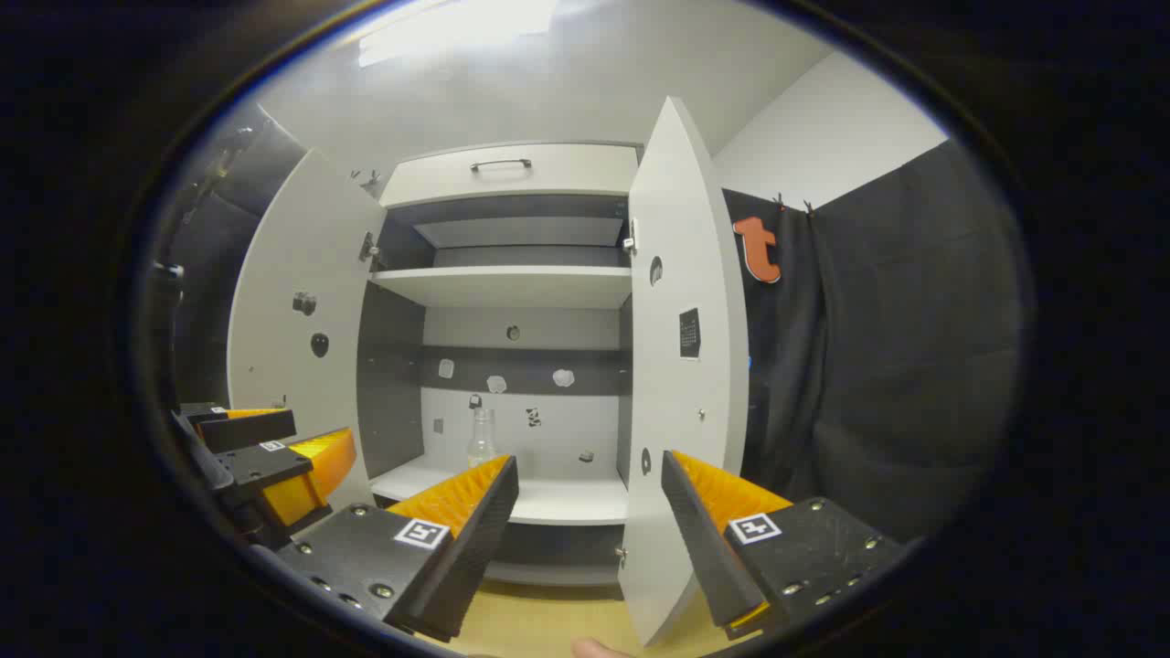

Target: Grasp the bottle in the cabinet with the left hand and place it on the coaster, then close the right door with the right hand and the left door with the left hand.

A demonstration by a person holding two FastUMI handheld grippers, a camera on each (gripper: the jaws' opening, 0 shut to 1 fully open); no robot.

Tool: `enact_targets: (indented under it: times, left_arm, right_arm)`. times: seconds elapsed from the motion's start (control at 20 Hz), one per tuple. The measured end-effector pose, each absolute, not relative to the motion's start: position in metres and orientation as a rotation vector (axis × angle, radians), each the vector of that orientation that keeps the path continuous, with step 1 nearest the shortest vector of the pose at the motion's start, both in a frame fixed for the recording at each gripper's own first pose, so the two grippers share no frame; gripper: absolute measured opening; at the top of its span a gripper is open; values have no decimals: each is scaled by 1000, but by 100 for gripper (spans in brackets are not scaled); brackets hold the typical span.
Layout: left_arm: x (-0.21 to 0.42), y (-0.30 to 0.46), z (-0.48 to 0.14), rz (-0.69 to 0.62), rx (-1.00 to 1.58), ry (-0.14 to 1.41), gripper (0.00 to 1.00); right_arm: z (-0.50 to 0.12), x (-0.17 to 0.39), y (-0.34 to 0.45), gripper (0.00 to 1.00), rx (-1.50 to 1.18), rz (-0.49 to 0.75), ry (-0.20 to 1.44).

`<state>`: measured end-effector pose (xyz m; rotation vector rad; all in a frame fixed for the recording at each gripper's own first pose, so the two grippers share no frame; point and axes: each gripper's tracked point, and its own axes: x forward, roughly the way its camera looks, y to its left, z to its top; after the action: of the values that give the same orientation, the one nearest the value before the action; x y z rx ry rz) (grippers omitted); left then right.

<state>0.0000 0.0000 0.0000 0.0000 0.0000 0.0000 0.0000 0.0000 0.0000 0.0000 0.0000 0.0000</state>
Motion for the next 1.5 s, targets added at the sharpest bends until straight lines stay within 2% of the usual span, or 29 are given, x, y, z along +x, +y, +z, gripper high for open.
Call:
enact_targets:
  times: [0.1, 0.2, 0.9, 1.1, 1.15, 1.2, 1.25, 1.5]
  left_arm:
    - [1, -1, 0, -6, 2, 1, 96]
    - [1, -1, 0, -7, 5, 3, 96]
    - [13, 0, -5, -3, 25, 7, 96]
    - [45, -7, -6, -24, 39, -1, 96]
    - [57, -10, -5, -33, 49, -3, 96]
    - [68, -13, -8, -39, 60, 2, 96]
    - [80, -17, -11, -46, 65, 8, 96]
    - [149, -37, -31, -83, 35, 47, 95]
  right_arm:
    - [-2, -1, -3, 95, 6, -4, 4]
    - [-2, -3, -3, 93, 10, -4, 6]
    - [-2, -6, -9, 95, 23, 2, 17]
    - [3, -13, -23, 93, 16, -26, 9]
    - [3, -14, -29, 95, 12, -38, 6]
    - [5, -16, -35, 93, 7, -53, 2]
    - [6, -19, -42, 95, 1, -69, -1]
    - [11, -28, -80, 95, -22, -172, -13]
